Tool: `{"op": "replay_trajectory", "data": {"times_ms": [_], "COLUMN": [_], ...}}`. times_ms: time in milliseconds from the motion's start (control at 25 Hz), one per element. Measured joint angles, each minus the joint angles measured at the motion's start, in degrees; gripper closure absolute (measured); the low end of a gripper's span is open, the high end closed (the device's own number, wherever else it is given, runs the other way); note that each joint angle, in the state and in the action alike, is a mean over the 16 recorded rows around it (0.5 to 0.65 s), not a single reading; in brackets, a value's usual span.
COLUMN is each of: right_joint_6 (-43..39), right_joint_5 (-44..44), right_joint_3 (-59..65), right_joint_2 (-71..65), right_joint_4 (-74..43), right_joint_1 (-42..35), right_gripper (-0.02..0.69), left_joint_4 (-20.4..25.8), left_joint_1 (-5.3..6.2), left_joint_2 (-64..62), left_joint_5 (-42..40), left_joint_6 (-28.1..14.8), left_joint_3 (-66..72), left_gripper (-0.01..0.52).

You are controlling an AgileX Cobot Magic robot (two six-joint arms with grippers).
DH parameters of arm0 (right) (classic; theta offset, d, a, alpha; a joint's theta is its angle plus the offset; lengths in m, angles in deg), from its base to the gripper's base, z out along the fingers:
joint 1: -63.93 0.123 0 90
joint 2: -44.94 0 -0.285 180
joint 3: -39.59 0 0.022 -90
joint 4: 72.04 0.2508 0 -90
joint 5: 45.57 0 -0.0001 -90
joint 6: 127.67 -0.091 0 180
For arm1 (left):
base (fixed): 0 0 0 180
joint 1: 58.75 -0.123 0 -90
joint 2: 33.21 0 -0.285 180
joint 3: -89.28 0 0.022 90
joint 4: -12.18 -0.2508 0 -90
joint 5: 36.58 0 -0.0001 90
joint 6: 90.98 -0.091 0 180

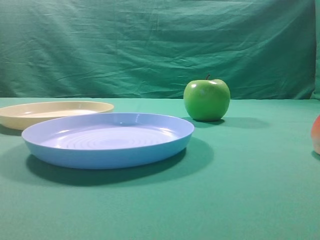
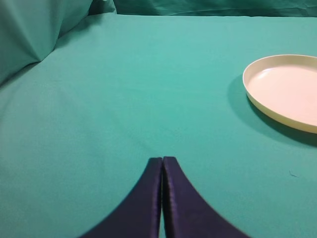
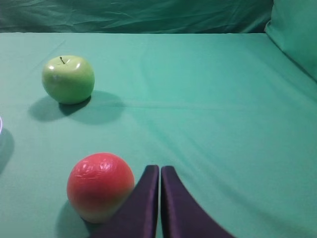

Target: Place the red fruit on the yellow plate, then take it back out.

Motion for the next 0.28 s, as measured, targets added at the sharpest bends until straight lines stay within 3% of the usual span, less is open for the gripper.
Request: {"op": "replay_trajectory", "data": {"times_ms": [280], "right_joint_6": [0.0], "right_joint_5": [0.0], "right_joint_3": [0.0], "right_joint_2": [0.0], "right_joint_4": [0.0], "right_joint_1": [0.0], "right_gripper": [0.665], "left_joint_4": [0.0], "left_joint_1": [0.0], "left_joint_2": [0.0], "left_joint_5": [0.0], "left_joint_6": [0.0], "left_joint_3": [0.0], "left_gripper": [0.514]}}
